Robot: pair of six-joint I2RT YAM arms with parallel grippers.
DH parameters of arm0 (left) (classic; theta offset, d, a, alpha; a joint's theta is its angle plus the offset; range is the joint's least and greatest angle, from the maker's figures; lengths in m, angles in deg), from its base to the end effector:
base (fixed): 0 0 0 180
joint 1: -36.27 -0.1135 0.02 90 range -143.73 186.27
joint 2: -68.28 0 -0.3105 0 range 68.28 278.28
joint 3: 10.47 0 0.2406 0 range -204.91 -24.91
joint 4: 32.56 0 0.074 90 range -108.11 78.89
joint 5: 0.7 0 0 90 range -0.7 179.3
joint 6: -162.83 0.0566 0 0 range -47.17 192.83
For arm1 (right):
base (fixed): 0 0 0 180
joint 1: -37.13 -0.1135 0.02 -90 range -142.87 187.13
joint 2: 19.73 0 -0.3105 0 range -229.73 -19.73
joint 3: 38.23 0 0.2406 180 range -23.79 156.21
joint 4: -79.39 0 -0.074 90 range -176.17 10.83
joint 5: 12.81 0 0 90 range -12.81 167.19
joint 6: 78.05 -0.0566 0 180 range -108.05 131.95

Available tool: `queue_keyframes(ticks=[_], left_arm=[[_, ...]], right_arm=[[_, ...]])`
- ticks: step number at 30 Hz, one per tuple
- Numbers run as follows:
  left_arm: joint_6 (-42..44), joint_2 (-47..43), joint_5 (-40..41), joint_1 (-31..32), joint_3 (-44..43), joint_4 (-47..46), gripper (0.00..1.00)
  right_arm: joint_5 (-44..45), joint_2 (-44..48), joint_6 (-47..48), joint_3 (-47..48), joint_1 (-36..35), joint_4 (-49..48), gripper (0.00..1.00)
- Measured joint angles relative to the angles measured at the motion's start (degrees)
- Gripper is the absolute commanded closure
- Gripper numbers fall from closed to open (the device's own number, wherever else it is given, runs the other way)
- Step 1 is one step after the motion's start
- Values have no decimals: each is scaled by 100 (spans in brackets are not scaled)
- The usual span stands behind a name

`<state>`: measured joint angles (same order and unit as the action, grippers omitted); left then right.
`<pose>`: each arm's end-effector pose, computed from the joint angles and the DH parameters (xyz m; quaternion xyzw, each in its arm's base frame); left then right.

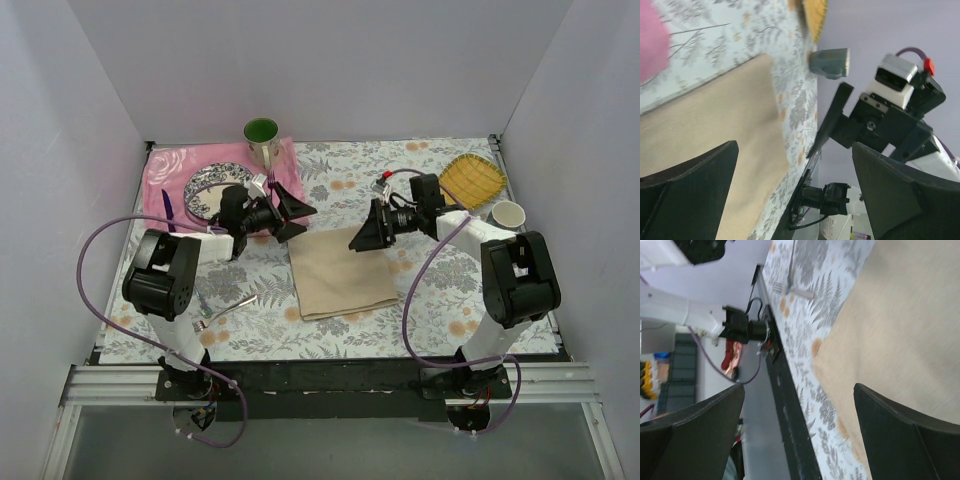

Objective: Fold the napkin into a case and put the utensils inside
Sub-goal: Smooth out the square-folded napkin at the center of the board.

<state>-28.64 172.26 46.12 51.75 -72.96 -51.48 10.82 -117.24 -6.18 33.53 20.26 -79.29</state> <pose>0.3575 -0.1392 0.2112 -0.3781 0.7050 -0.6000 0.0090 0.3133 0.1492 0.2460 -0.1917 0.7810 0.5779 0.1389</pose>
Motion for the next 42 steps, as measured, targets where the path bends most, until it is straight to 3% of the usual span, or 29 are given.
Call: queue_keyframes(ticks=[7, 15, 22, 29, 32, 37, 38, 39, 40, 41, 42], left_arm=[[-216, -22, 208, 107, -319, -232, 2], [-446, 704, 710, 319, -387, -269, 2], [-507, 962, 1008, 280, -354, -166, 2], [-457, 957, 782, 192, -175, -317, 2], [-317, 872, 573, 238, -162, -216, 2], [315, 260, 122, 282, -111, 350, 2], [535, 83, 31, 286, -138, 516, 6], [763, -98, -72, 286, -205, 695, 14], [988, -232, -181, 286, -358, 929, 23], [1213, -293, -299, 297, -614, 1176, 37], [1451, -295, -411, 313, -933, 1412, 62]], right_arm=[[839, -632, -1731, 380, 31, -1947, 1], [1567, -1631, -2793, 699, -15, -2929, 1], [1738, -2090, -2723, 557, 48, -3233, 1], [1228, -2341, -2339, 804, 227, -3008, 3], [1176, -2500, -1991, 1281, 227, -2570, 7], [1010, -2260, -1394, 1534, 227, -1908, 28], [1003, -2109, -1261, 1534, 229, -1694, 34], [975, -1932, -1104, 1541, 240, -1434, 50], [920, -1744, -938, 1572, 249, -1069, 58], [905, -1567, -809, 1596, 256, -929, 66], [883, -1403, -684, 1639, 267, -682, 73]])
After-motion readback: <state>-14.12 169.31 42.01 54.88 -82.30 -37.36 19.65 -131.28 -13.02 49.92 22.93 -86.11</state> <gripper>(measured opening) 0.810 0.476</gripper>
